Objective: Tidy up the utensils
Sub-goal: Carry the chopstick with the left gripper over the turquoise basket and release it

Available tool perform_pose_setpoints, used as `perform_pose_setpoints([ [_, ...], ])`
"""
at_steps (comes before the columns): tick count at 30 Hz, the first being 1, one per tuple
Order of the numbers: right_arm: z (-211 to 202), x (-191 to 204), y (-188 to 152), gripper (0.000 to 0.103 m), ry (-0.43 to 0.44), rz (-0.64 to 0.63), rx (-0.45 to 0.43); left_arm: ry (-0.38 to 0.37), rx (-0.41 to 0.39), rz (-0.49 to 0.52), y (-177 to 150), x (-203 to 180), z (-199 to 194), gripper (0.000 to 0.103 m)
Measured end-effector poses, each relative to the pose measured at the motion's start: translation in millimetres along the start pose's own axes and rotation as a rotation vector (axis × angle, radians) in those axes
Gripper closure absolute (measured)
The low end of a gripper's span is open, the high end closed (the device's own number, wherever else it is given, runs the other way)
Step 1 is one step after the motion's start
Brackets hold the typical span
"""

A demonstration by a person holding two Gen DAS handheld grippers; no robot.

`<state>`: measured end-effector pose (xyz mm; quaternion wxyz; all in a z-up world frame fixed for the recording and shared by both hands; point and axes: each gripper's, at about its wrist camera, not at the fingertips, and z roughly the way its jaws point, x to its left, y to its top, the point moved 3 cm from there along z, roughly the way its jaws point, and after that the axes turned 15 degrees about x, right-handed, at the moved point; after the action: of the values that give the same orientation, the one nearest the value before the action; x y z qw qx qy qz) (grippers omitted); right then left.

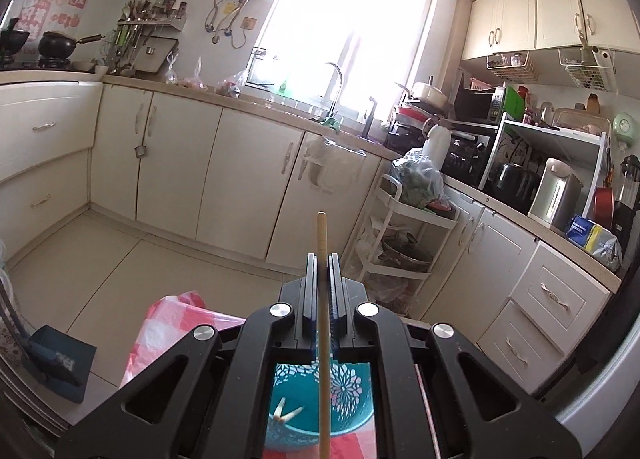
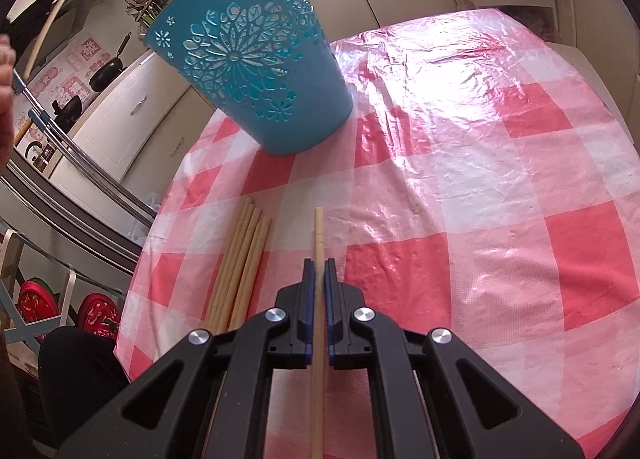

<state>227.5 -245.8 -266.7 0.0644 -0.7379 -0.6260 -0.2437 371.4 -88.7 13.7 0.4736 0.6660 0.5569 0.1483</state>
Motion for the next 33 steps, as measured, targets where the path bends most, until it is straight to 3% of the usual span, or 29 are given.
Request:
perform_pose_setpoints([
  [6, 2.3, 2.2, 1.9, 0.097, -0.002, -0.013, -0.003, 0.019, -0.01, -0.064, 11.8, 8.5, 48.7, 0.098],
  [14, 4.3, 3.0, 4.3, 0.097, 0.008, -0.021, -0.001, 0.085, -0.011, -0.082, 0.1, 13.8, 85.1, 0.098],
  [23, 4.6, 3.0, 4.2, 0.097, 0.005, -0.026, -0.004, 0.117, 0.012, -0.083, -22.8, 18.2, 89.4, 0.098],
  [33, 4.8, 3.6, 4.0, 0.097, 0.004, -0.027, -0.004, 0.087, -0.041, -0.159, -5.1, 29.2, 71.6, 0.098],
])
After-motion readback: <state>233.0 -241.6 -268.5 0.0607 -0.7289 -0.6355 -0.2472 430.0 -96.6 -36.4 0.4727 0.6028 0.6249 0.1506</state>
